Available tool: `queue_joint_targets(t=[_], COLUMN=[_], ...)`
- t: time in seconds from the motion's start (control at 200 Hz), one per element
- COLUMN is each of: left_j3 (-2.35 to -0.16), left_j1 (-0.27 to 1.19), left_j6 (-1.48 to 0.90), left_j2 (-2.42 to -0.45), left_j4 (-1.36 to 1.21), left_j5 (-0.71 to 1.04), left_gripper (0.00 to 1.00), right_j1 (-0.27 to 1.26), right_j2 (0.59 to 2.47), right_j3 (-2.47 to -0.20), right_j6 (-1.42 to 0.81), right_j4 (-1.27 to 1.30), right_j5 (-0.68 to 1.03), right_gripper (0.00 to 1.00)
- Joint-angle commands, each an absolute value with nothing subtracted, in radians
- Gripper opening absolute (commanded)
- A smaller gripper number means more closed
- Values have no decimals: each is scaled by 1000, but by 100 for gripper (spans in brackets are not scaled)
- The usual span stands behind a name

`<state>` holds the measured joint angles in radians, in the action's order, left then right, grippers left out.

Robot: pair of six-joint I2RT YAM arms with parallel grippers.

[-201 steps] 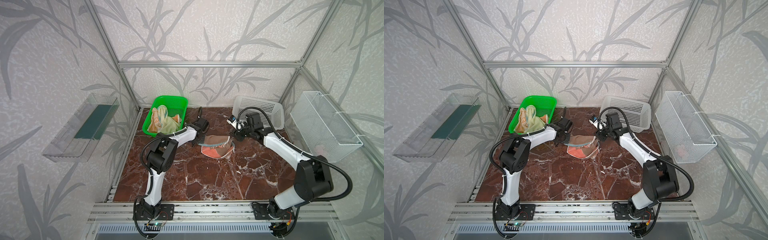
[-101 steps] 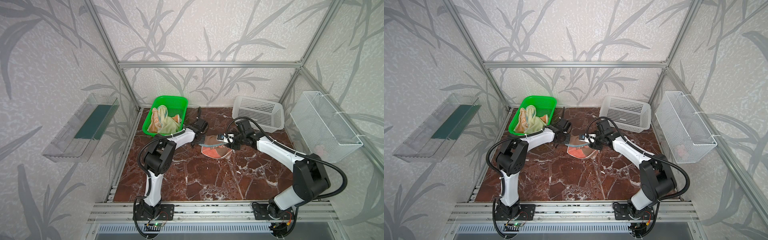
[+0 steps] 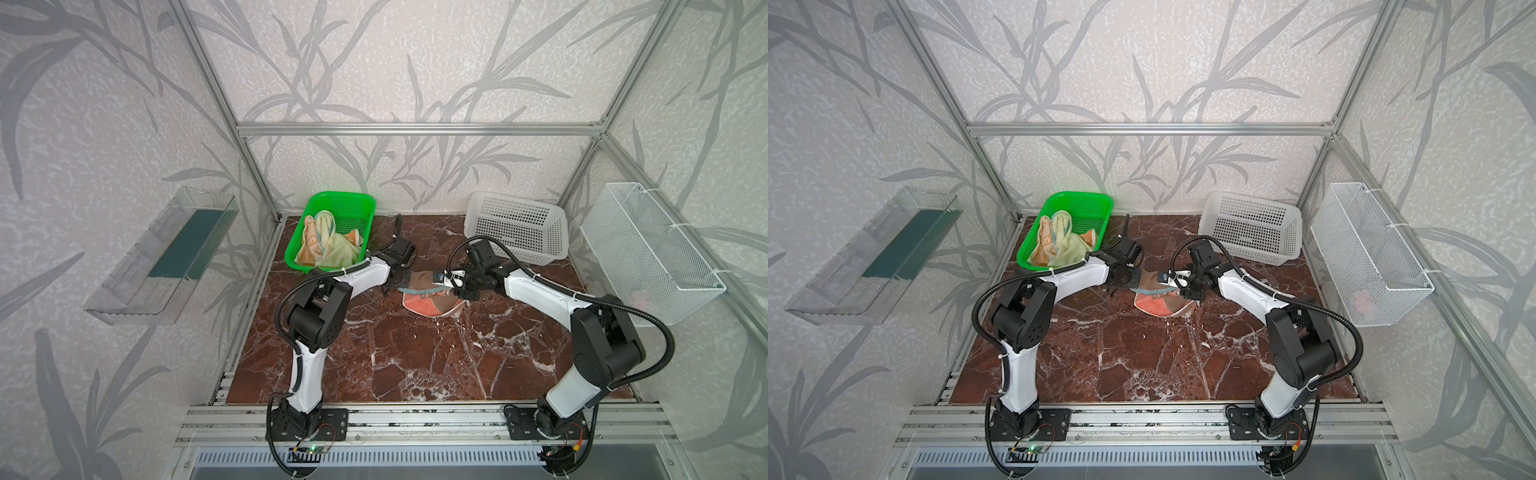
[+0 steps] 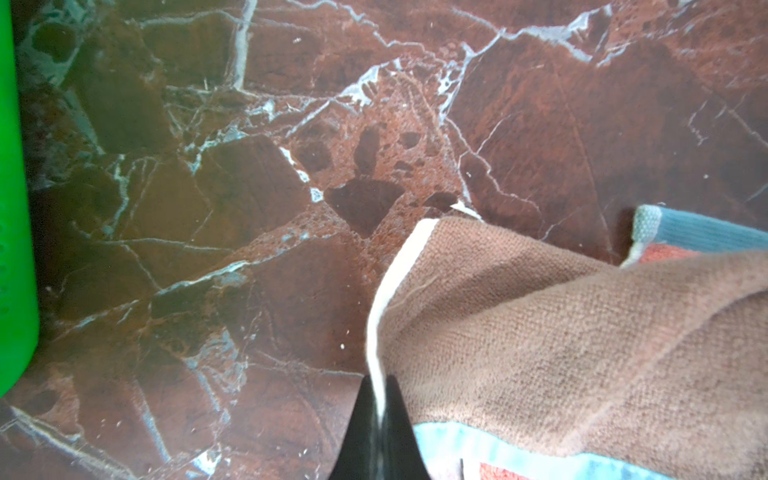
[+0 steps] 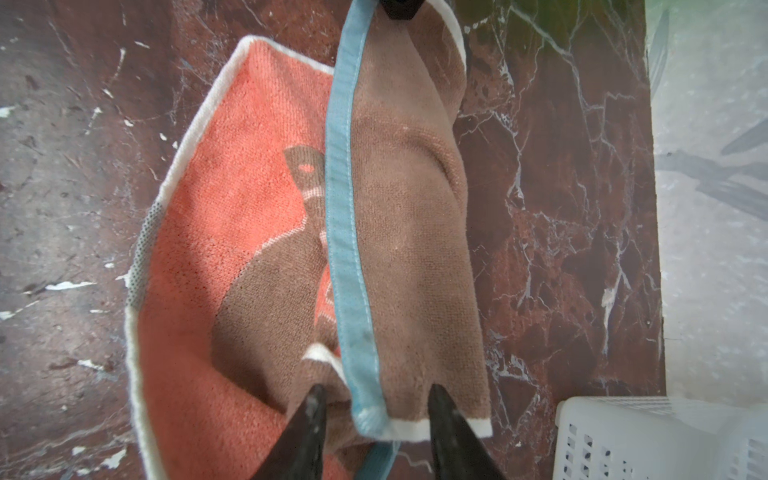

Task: Fold and stack the towels

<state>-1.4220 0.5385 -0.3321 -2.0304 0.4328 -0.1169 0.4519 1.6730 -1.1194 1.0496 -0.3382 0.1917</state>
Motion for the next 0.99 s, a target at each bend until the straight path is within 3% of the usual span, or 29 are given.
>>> queue_joint_targets(t=[0.0,0.1,0.325,0.595,0.785,0.86,0.92,0.99], left_j3=[-1412,-1413,-1413,-1412,-1405,-1397,-1388,-1377], left_j1=[536,535,537,536,535,535,535,535], left_j6=[-333,-333,-333,-328,-319,-306,-292,-272], left_j2=[-1979,-1979,-1980,-1978,-1974,-1969,-1962,-1952], left_j4=[436,437,436,438,437,439,438,435], left_j5=[-114,-113,-110,-110,-116,-123,-125,-131], left_gripper=[0,0,0,0,0,0,7,23], right_j1=[454,452,450,449,449,444,437,427], right_j2=[1682,1679,1695,1743,1755,1748,1737,1720], right_j3=[-1148,-1153,-1179,-1200,-1192,-1183,-1170,-1153], right_j6=[1075,1075,1080,1092,1092,1085,1072,1064], right_j4=[-337,-340,-357,-393,-384,-377,-359,-341], right_j5=[196,208,214,231,221,222,228,249], right_gripper=[41,40,23,22,0,0,0,0])
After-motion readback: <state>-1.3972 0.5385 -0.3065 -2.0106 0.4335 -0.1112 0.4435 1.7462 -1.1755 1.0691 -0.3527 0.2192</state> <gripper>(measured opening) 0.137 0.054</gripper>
